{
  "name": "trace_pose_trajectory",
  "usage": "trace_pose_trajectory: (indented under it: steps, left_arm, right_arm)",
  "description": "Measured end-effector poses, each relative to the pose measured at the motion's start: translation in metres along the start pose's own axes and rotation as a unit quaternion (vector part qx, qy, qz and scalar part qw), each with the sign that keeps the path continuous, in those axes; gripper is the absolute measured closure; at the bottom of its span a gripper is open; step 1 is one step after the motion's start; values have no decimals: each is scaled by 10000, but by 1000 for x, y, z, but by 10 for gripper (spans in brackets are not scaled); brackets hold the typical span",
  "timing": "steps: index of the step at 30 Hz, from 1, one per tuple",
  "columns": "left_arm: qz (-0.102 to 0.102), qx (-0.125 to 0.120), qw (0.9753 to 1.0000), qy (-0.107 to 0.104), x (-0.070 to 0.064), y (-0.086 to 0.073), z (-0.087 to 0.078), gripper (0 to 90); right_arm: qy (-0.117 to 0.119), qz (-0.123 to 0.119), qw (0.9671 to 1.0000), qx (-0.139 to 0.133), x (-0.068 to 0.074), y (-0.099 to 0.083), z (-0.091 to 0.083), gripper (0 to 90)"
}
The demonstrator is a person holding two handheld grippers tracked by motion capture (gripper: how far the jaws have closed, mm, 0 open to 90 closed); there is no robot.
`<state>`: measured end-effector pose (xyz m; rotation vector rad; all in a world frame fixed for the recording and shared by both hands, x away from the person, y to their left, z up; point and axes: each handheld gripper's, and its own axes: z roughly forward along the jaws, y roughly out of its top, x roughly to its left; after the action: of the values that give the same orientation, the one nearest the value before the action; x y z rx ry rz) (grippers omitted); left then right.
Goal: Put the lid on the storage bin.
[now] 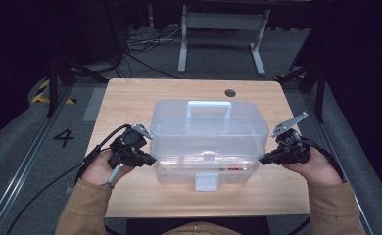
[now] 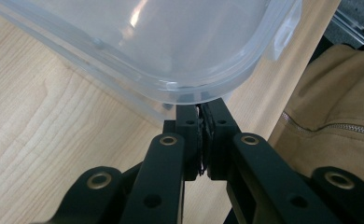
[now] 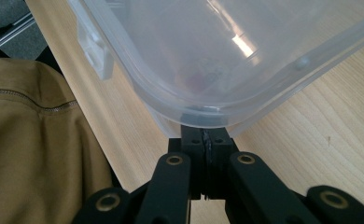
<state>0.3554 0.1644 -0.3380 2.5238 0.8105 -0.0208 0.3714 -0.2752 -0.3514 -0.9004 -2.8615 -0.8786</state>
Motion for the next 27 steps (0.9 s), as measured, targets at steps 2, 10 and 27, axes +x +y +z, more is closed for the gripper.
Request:
trace_pose_trajectory:
  steps: [2, 10, 27]
  left_arm:
    - [-13, 47, 10000, -8, 0, 0, 1, 862]
    - [11, 252, 9997, -31, -1, 0, 6, 861]
    - [23, 646, 9978, -143, 1, 1, 17, 850]
  right_arm:
    - [10, 0, 10000, 35, 0, 0, 1, 893]
    - [65, -17, 9997, 230, 0, -1, 6, 893]
    - [158, -32, 9981, 596, -1, -2, 17, 893]
